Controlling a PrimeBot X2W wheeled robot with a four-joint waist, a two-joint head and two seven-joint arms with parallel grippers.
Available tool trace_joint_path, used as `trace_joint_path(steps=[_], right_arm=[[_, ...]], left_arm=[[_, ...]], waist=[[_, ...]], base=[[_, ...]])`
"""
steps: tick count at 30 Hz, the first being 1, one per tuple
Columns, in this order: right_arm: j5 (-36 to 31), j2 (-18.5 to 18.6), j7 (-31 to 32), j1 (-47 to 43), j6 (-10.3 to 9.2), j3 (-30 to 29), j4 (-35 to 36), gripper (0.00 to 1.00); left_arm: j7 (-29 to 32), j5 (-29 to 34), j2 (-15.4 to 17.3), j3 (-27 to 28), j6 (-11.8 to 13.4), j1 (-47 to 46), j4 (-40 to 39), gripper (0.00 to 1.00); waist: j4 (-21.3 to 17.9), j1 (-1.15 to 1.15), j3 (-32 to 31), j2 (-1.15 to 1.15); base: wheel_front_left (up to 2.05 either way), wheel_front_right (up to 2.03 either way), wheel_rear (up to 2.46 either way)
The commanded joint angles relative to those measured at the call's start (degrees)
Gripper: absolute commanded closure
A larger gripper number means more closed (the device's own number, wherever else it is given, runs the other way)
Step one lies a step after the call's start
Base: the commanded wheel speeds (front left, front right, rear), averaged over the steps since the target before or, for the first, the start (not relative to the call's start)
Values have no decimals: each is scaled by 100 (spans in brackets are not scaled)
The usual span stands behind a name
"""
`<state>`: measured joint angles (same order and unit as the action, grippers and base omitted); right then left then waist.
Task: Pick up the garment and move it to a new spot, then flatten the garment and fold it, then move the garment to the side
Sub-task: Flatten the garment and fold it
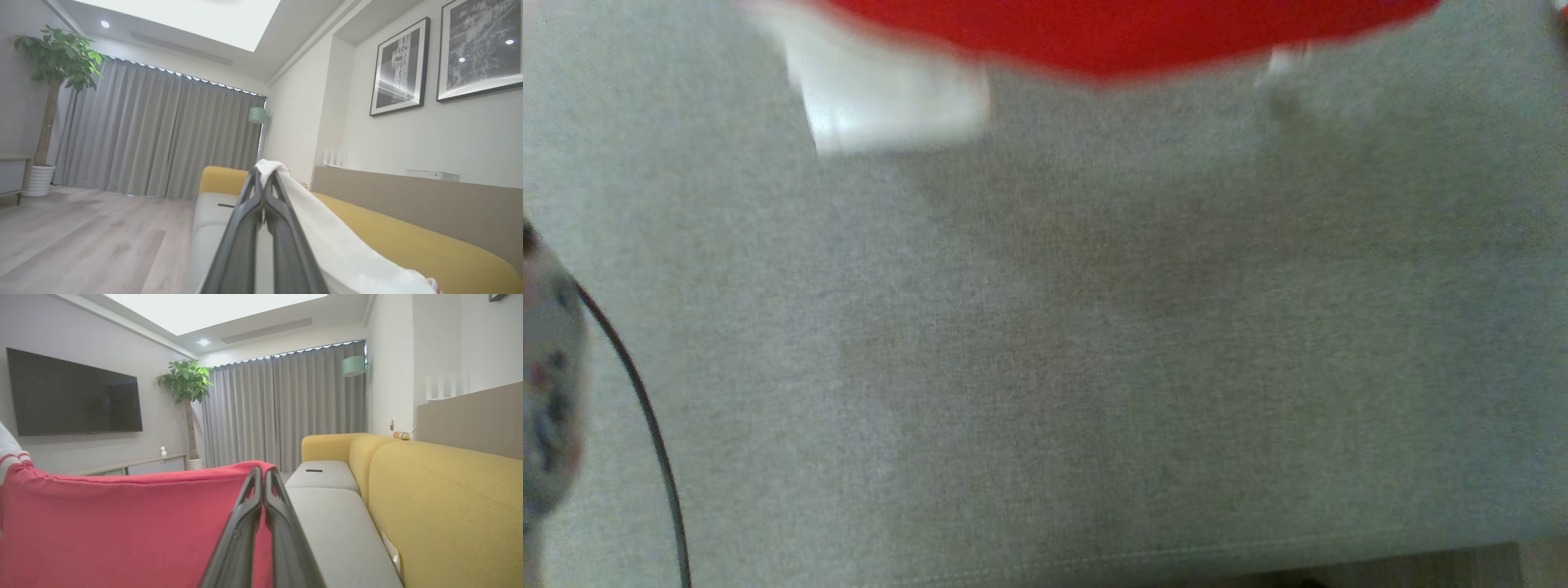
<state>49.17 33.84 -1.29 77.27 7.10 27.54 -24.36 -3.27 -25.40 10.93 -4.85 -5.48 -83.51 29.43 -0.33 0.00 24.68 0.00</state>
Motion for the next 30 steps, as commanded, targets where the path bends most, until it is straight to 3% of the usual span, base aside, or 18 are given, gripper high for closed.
trace_joint_path(steps=[1,7,13,22,30], right_arm=[[-58,-62,-190,314,39,21,-111,100],[-225,-12,-835,1210,39,577,-826,100],[-67,168,-1097,1223,39,1259,-1232,100],[518,270,-1332,50,39,1805,-1571,100],[1254,138,-1368,-1832,39,1881,-1441,100]], left_arm=[[-275,122,280,15,27,-565,74,100],[-1050,296,219,-265,-127,-1374,900,100],[-1167,43,162,-253,-191,-1015,1038,100],[-1172,-618,78,-565,-199,1216,296,100],[-1172,-840,148,-550,-200,4272,-774,100]], waist=[[72,0,505,0],[230,0,727,0],[449,0,787,0],[602,0,418,0],[390,0,-450,0]], base=[[0,0,0],[0,0,0],[0,0,0],[0,0,0],[0,0,0]])
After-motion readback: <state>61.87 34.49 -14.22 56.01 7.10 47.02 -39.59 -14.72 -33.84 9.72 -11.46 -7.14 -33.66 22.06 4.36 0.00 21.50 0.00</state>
